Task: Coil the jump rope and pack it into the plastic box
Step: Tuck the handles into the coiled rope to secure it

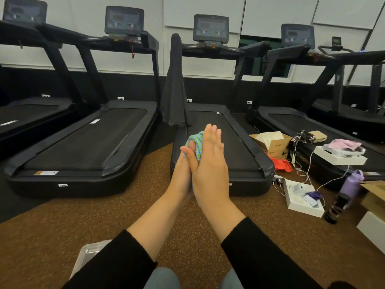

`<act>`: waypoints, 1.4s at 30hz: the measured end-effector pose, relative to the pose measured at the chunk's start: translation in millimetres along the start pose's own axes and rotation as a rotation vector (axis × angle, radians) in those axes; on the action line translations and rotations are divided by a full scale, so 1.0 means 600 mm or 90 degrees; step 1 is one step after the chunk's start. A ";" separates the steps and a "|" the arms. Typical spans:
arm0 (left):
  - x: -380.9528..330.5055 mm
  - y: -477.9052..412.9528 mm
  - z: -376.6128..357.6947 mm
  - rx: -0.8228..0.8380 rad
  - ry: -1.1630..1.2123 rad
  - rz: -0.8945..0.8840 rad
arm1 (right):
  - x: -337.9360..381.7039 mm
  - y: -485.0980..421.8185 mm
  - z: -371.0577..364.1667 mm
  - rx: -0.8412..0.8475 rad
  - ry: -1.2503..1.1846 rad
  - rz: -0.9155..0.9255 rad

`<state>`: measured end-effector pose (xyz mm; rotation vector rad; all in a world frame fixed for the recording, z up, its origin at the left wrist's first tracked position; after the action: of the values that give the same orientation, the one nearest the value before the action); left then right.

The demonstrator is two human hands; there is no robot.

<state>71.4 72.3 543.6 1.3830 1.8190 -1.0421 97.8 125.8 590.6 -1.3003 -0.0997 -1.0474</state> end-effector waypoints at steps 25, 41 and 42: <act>0.028 -0.028 0.046 -0.177 0.095 0.127 | -0.096 0.077 -0.059 0.489 -0.369 -0.523; -0.056 -0.011 -0.001 0.001 -0.224 -0.167 | -0.073 0.096 -0.039 0.490 -0.579 -0.525; -0.058 -0.011 0.000 -0.004 -0.233 -0.178 | -0.072 0.096 -0.038 0.478 -0.572 -0.511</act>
<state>74.0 54.8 574.4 0.8766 1.7619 -1.3317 101.0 126.3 515.2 -0.9160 -1.6381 -0.8311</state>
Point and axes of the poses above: each hand's wrist, its own y-axis away from the middle knuckle, its own z-axis out of the back of the hand, x = y × z, the point moved 10 cm from there along -y, towards the middle knuckle, and after that the axes turned 8 degrees about -x, right-handed, at the moved point
